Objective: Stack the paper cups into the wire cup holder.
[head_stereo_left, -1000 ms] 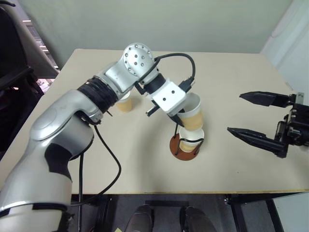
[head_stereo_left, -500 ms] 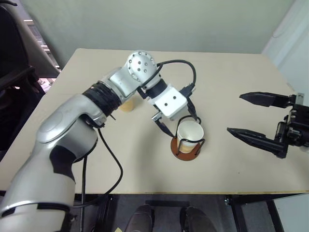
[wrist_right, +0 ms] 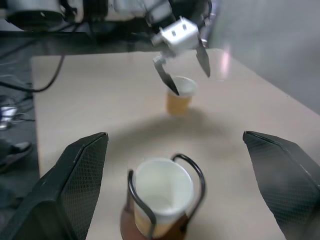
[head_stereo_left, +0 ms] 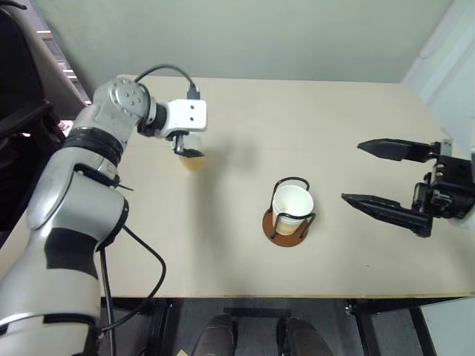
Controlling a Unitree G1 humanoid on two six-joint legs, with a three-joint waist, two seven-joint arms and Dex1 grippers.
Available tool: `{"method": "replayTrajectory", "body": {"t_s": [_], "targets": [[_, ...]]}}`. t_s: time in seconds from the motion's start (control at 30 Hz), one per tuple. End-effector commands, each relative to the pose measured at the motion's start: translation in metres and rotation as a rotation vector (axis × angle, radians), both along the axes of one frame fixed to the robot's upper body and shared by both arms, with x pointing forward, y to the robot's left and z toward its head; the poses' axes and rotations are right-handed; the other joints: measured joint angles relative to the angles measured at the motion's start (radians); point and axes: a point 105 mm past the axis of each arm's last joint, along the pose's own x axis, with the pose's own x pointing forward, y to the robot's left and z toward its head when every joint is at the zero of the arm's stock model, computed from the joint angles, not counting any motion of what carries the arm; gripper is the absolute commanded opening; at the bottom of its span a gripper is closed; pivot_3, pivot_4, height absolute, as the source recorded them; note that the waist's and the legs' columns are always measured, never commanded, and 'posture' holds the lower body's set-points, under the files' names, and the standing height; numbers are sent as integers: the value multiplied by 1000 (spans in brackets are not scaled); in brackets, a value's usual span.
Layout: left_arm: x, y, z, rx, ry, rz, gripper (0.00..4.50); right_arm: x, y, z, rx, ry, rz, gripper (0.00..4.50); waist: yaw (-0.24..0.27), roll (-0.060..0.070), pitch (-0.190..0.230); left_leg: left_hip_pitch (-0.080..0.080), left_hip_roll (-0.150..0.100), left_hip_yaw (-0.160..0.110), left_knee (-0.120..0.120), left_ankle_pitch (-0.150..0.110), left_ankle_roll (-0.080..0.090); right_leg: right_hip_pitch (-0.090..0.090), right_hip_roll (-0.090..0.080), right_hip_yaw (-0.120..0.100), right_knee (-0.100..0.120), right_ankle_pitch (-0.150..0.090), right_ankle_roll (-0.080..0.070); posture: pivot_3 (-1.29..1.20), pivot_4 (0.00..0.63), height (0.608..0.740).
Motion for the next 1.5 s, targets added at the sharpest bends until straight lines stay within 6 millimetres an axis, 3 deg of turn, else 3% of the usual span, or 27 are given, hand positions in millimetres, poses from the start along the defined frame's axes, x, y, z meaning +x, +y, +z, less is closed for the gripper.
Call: {"method": "replayTrajectory", "body": {"t_s": [0.03, 0.17, 0.33, 0.63, 0.73, 1.07, 1.17, 1.3, 1.37, 1.43, 1.5], "targets": [[7, 3, 5, 26, -60, 49, 4451, 0, -1, 8, -11, -45, 5, 4500, 5, 0, 0, -1, -1, 0, 0, 0, 1, 0, 0, -1, -1, 0, 0, 0, 150, 740], [10, 16, -9, 103, -55, 109, 4451, 0, 0, 8, -16, -45, 0, 4500, 4, 0, 0, -1, -1, 1, 0, -1, 2, 0, -1, 0, -4, 0, 1, 0, 150, 740], [8, 9, -31, 81, 31, 108, 4451, 0, 0, 8, -18, -49, -12, 4500, 4, 0, 0, -1, -2, 3, -1, -1, 1, 0, 0, 0, -4, 0, 1, 0, 150, 740], [5, 4, -44, 98, 86, 91, 4451, -1, 0, 8, -24, -44, -22, 4500, 3, -1, 0, 1, -2, 3, 1, -1, 2, 0, 0, 2, -3, 0, 2, 0, 150, 740], [4, 5, -45, 101, 96, 89, 3599, 0, 0, 8, -29, -43, -23, 4500, 2, 0, 0, 1, -2, 3, 1, -1, 2, 0, 0, 2, -2, 0, 3, 0, 150, 740], [-3, -6, -28, 76, 118, -6, 15, 1, 0, 7, -26, -44, -21, 4500, 0, -1, 0, 3, -4, 5, 2, -1, 2, 0, 1, 6, 1, -1, 4, 0, 150, 740], [-12, -35, 1, 19, 95, -170, 15, 0, 0, 6, -24, -47, -25, 4500, 1, -1, 0, 3, -5, 6, 2, -2, 3, 0, 2, 7, 1, -1, 5, 0, 150, 740], [-45, -97, 52, -150, 104, -535, 15, 1, -4, 7, -34, -59, -51, 4500, 10, -2, 0, 0, -6, 4, 4, -3, 6, 0, 1, 10, 2, -3, 8, 0, 150, 740], [-76, -137, 87, -310, 75, -769, 15, 0, -6, 9, -36, -69, -67, 4500, 12, -2, 0, -1, -7, 6, 7, -6, 10, 0, 1, 11, 1, -4, 10, 0, 150, 740], [-117, -167, 95, -417, 156, -998, 15, -3, -7, 8, -37, -70, -80, 4500, 8, -1, 0, -2, -7, 8, 8, -8, 13, 0, -3, 18, 2, -5, 14, 0, 150, 740], [-142, -173, 91, -388, 231, -1105, 15, -6, -9, 7, -44, -65, -96, 4500, 5, 0, -1, 0, -7, 14, 9, -10, 15, 1, -2, 21, 4, -5, 17, 0, 150, 740]]}}
